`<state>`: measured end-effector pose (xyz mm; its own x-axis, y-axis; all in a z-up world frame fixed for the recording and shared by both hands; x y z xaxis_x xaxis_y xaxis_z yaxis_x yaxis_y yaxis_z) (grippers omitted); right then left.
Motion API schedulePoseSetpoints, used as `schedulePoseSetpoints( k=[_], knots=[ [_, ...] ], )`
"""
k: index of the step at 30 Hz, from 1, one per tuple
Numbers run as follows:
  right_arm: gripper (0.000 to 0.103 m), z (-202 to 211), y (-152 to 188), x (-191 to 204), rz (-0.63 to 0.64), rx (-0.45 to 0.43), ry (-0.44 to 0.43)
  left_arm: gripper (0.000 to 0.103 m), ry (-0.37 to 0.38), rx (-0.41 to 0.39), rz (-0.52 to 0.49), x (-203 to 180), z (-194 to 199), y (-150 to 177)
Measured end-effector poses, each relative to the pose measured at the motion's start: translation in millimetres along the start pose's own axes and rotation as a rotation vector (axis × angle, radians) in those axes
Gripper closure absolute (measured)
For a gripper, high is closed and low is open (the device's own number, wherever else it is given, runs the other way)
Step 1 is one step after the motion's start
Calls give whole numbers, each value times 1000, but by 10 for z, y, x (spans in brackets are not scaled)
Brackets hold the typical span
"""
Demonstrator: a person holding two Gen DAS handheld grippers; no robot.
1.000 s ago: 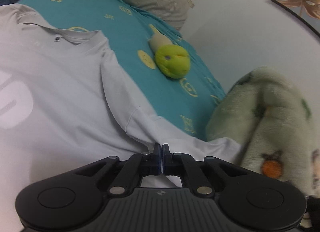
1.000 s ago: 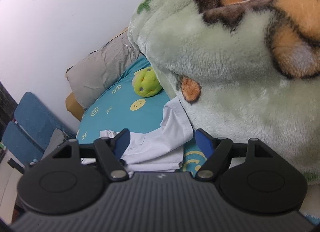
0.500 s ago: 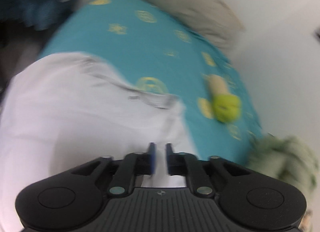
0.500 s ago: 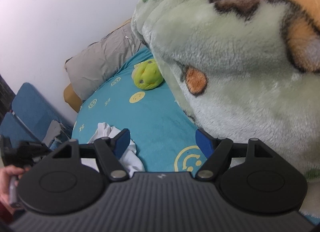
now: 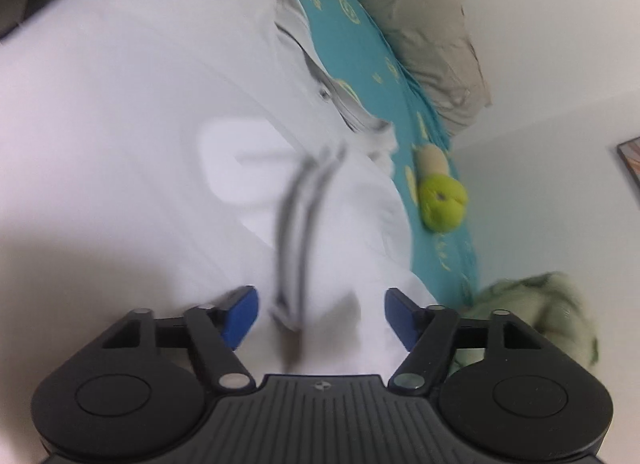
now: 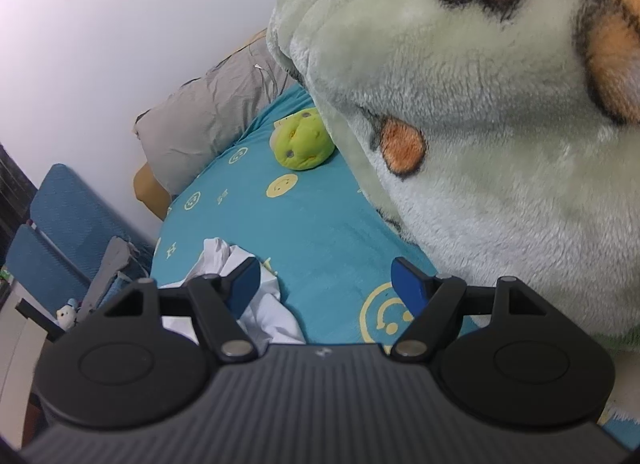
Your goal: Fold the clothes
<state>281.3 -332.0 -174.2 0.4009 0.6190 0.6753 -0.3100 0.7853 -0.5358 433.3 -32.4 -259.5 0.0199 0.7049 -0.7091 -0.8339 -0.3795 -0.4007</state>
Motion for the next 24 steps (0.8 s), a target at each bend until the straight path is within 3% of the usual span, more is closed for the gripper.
schedulePoseSetpoints(
  k=[2,4,5,8,11,14,20,23,24],
  knots=[
    [28,-4,8,4,3,3,2,31,-38,23,-62,-165,-160,36],
    [28,-4,15,4,5,5,5,63,-87,89,-144,-332,-313,47],
    [28,-3,18,1,5,6,5,98,-117,123,-195,-416,-375,44],
    [28,0,19,-6,-1,8,4,98,-205,198,-411,-724,-429,-50],
    [28,-21,9,-27,-8,13,9,98,-249,220,-592,-1048,-263,-279],
    [28,-77,28,-61,-11,37,25,98,-358,222,-740,-1158,-144,-621],
    [28,-165,75,-68,-8,93,28,96,-619,183,-777,-561,-305,-983],
    [28,-190,88,-2,17,127,-8,85,-646,109,-735,-344,-239,-912],
    [28,-182,84,26,20,133,-23,77,-641,85,-717,-342,-208,-868]
  ],
)
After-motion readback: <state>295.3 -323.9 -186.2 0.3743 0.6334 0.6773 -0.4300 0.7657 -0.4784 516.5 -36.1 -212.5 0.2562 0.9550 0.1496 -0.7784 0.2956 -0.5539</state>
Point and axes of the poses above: each gripper's, at about its wrist camera, not at the fingertips, and z roughly against the way its jaws point, x to its left, y to its underside, the point moved 9 cm from there along -z, roughly the way its jaws point, and after that the axes turned 10 degrees about -z, right-handed, at the moved point
